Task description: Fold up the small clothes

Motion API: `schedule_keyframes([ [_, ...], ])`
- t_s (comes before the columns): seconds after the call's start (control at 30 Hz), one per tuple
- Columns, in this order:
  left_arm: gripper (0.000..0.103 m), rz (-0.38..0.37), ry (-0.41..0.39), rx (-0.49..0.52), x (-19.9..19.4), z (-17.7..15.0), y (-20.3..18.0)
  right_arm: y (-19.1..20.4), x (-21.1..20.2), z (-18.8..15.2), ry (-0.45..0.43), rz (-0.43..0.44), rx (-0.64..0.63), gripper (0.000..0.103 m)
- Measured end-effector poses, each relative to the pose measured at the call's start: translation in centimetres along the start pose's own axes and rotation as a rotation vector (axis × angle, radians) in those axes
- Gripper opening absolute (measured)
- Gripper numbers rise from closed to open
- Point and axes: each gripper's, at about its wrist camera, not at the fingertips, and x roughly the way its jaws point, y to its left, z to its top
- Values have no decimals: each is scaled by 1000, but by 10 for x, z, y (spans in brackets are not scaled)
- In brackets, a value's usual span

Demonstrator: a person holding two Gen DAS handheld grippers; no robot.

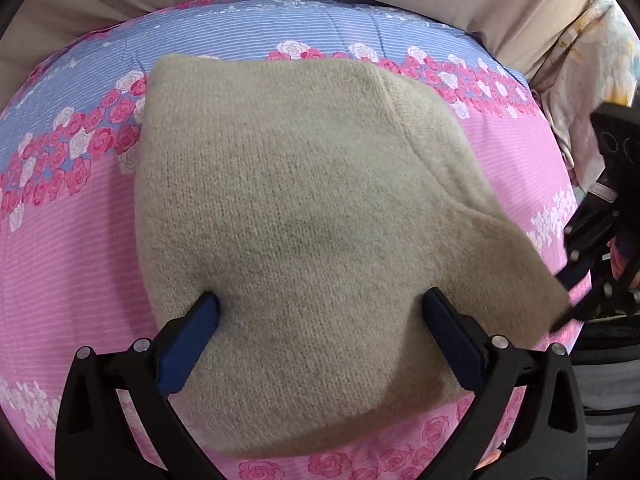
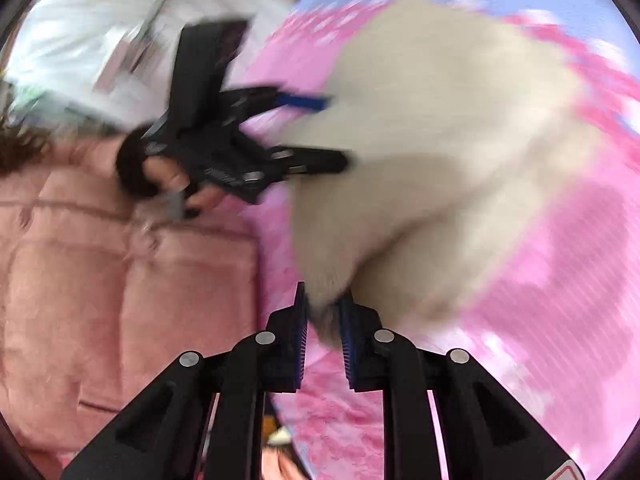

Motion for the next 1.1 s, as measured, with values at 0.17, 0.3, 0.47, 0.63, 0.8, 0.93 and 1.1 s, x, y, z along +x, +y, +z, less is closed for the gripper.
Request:
schedule_keyframes([
  [0.17, 98, 54, -4, 24, 6, 0, -7, 2, -31, -24, -316, -226, 274, 4],
  [0.3, 98, 36, -44, -13, -6, 0, -7, 33, -46, -7, -552, -213, 294, 11],
  [0.47, 98, 52, -86, -17, -29, 0, -7, 38, 11, 45, -450, -433, 261, 1],
  [0.63, 98, 130, -95, -12, -44, -8, 8, 9, 30, 65, -421, -551, 482, 0],
  [0.8, 98, 125, -92, -70, -47, -20, 30, 19, 30, 69, -451, -539, 491, 1],
  [0.93, 98, 115, -78, -108, -44, -22, 39, -3, 32, 57, -464, -529, 615, 0],
  [1.1, 98, 5, -111, -158, -52, -22, 56, 21, -5, 46, -591, -646, 647, 42],
])
